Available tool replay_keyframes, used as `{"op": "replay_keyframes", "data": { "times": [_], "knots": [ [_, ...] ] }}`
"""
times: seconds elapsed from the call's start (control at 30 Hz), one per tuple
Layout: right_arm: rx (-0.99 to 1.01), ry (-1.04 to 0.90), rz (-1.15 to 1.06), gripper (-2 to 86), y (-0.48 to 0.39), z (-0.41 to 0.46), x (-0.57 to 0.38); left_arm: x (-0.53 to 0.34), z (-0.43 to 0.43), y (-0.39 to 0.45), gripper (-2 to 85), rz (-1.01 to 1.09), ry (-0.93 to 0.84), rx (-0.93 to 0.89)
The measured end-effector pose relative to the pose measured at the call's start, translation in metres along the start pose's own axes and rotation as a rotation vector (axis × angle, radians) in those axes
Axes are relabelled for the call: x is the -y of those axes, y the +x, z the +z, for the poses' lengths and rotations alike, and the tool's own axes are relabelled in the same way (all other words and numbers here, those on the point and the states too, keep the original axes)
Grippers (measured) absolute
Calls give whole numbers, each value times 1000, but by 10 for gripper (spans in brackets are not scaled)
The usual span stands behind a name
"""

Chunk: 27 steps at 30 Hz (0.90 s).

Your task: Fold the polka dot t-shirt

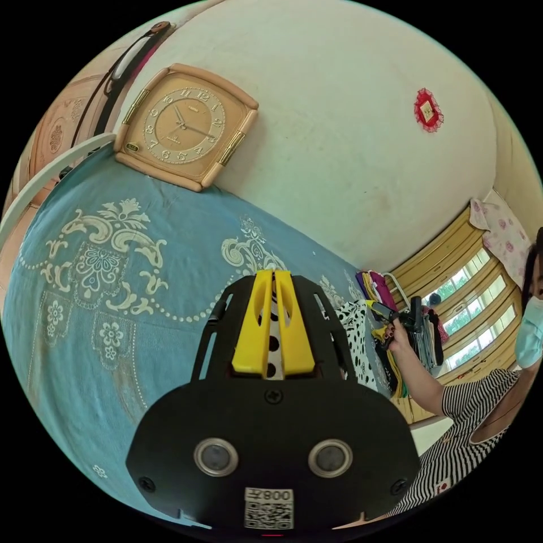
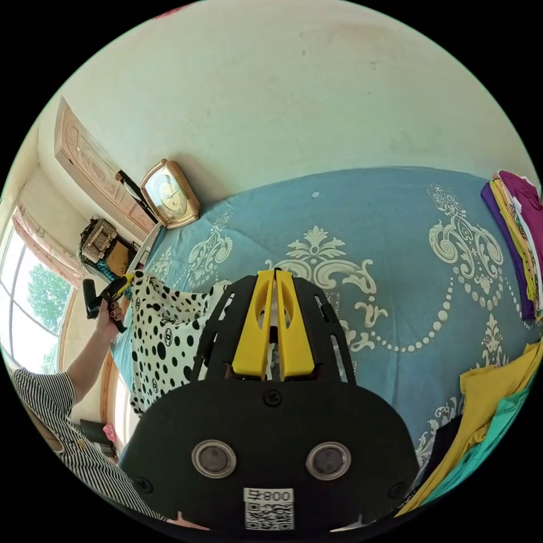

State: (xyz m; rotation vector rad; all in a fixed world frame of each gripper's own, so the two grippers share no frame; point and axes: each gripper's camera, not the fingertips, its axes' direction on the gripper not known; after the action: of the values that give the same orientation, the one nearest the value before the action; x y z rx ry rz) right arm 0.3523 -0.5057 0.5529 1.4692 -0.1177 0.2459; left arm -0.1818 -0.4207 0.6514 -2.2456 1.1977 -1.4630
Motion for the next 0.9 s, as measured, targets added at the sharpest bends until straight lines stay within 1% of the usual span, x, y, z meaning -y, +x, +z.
{"op": "replay_keyframes", "data": {
  "times": [0.07,0.13,0.2,0.23,0.27,0.33,0.4,0.47,0.57,0.63,0.67,0.8,0.87,0.9],
  "knots": [
    [-24,-65,-10,3,4,22,19,10,17,-1,10,6,-66,59],
    [-37,-165,19,4,17,50,30,15,48,-13,17,-44,-193,94],
    [-20,-283,62,4,33,80,35,14,59,-22,23,-116,-231,107],
    [-45,-310,97,4,41,89,36,12,58,-25,28,-164,-216,69],
    [-79,-304,116,5,46,89,36,11,55,-26,31,-172,-194,45],
    [-56,-281,92,7,48,81,33,5,39,-23,47,-167,-133,-50],
    [-35,-249,83,13,51,70,26,-2,22,-21,59,-155,-110,-79],
    [67,-247,65,27,53,58,8,-14,3,-17,65,-147,-107,-84],
    [118,-288,32,46,44,50,-28,-40,-20,-10,72,-142,-172,-49],
    [122,-330,16,53,36,50,-50,-59,-25,-4,76,-135,-281,-14],
    [116,-366,8,56,31,53,-63,-63,-25,-2,77,-132,-301,-9],
    [47,-446,-11,58,19,63,-89,-70,-9,15,70,-91,-435,-6],
    [38,-422,17,53,17,64,-94,-71,2,24,52,-64,-489,-2],
    [39,-430,22,47,17,65,-94,-71,6,30,41,-43,-511,41]
  ]
}}
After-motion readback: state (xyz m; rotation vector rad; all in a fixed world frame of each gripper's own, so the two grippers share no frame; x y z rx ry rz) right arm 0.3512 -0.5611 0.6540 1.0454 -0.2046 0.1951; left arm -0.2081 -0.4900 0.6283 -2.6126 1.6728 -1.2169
